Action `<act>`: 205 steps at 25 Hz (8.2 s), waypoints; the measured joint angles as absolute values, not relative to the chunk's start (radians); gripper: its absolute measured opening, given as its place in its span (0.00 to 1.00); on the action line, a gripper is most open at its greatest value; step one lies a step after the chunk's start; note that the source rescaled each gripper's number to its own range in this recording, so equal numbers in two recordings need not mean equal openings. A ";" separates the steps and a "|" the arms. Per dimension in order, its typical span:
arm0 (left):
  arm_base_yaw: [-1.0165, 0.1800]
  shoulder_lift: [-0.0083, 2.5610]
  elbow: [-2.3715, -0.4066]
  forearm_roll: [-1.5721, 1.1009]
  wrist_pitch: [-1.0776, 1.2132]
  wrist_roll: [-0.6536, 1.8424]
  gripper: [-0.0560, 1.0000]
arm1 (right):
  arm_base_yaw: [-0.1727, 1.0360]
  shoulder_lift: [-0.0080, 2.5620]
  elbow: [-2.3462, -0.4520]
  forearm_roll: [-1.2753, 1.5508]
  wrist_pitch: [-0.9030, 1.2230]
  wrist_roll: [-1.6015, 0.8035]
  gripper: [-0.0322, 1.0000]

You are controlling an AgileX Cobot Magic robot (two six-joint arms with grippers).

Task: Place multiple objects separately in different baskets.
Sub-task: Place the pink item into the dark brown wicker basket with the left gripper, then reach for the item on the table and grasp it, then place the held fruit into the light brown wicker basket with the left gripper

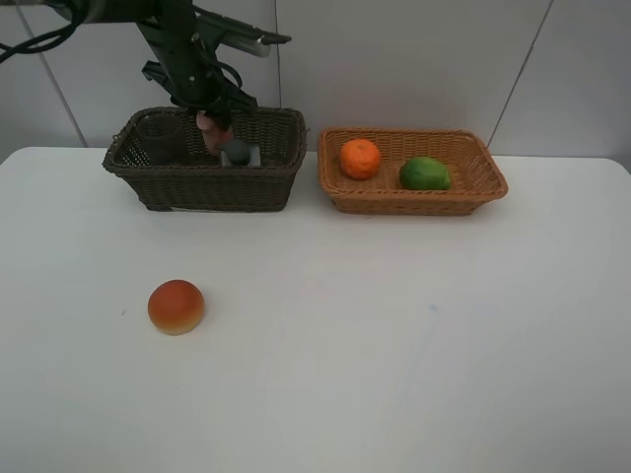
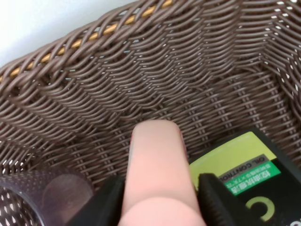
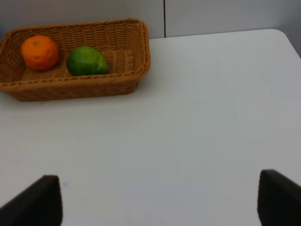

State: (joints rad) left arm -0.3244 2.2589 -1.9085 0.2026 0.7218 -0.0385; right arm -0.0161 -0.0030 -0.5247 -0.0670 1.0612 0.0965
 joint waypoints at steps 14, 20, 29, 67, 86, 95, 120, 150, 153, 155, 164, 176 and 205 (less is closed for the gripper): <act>-0.324 2.259 -1.909 0.200 0.727 -0.037 0.96 | -0.016 -0.003 -0.525 -0.067 1.061 0.097 0.84; -0.324 2.259 -1.909 0.196 0.728 -0.034 0.96 | -0.016 -0.003 -0.525 -0.067 1.061 0.097 0.84; -0.337 2.233 -1.909 0.192 0.741 0.141 0.96 | -0.016 -0.003 -0.525 -0.067 1.061 0.097 0.84; -0.540 1.690 -1.394 0.114 1.189 0.246 0.96 | -0.016 -0.003 -0.525 -0.067 1.061 0.097 0.84; -0.540 1.674 -0.946 0.102 0.746 0.257 0.96 | -0.016 -0.003 -0.525 -0.067 1.061 0.097 0.84; -0.540 1.755 -0.904 0.106 0.628 0.260 0.96 | -0.016 -0.003 -0.525 -0.067 1.061 0.097 0.84; -0.539 1.809 -0.904 0.171 0.577 0.272 0.96 | -0.016 -0.003 -0.525 -0.067 1.061 0.097 0.84; -0.529 1.918 -0.905 0.177 0.528 0.272 0.96 | -0.016 -0.003 -0.525 -0.067 1.061 0.097 0.84; -0.529 1.927 -0.905 0.177 0.514 0.272 0.96 | -0.016 -0.003 -0.525 -0.067 1.061 0.097 0.84; -0.529 1.928 -0.905 0.177 0.506 0.272 0.96 | -0.016 -0.003 -0.525 -0.067 1.061 0.097 0.84; -0.529 1.930 -0.905 0.178 0.504 0.272 0.93 | -0.016 -0.003 -0.525 -0.067 1.061 0.097 0.84; -0.529 1.930 -0.905 0.181 0.527 0.272 0.77 | -0.016 -0.003 -0.525 -0.067 1.061 0.097 0.84; -0.529 1.930 -0.905 0.172 0.537 0.272 0.77 | -0.016 -0.003 -0.525 -0.067 1.061 0.097 0.84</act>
